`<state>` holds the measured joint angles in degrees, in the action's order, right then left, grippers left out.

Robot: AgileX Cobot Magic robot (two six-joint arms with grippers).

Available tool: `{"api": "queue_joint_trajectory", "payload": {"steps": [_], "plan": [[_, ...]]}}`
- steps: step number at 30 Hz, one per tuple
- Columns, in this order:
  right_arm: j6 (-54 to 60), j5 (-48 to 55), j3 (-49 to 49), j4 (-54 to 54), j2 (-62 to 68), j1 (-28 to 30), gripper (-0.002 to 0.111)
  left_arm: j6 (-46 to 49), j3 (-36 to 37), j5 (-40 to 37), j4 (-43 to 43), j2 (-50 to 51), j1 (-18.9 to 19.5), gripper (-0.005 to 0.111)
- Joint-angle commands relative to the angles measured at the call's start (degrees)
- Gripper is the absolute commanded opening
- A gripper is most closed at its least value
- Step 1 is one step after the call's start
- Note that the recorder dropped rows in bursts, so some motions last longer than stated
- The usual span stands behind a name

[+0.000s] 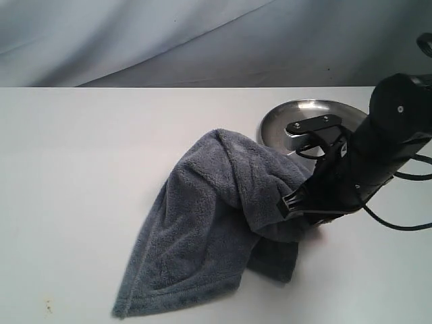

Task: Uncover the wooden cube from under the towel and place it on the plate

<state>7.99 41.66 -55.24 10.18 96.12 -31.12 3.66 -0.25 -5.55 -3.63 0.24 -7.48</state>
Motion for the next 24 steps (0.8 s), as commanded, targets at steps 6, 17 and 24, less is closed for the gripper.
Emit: {"api": "queue_joint_trajectory", "payload": {"steps": [6, 17, 24], "plan": [[0.20, -5.70, -5.53, -1.40, 1.44, 4.05, 0.000, -0.15, 0.25, 0.62, -0.14, -0.24, 0.12, 0.000], [-1.29, 4.96, -33.18, -1.51, 17.67, 7.21, 0.000, -0.15, 0.25, 0.62, -0.14, -0.24, 0.12, 0.000], [1.47, 6.95, -45.83, 8.95, 26.80, 5.79, 0.000, -0.15, 0.25, 0.62, -0.14, -0.24, 0.12, 0.000]]}}
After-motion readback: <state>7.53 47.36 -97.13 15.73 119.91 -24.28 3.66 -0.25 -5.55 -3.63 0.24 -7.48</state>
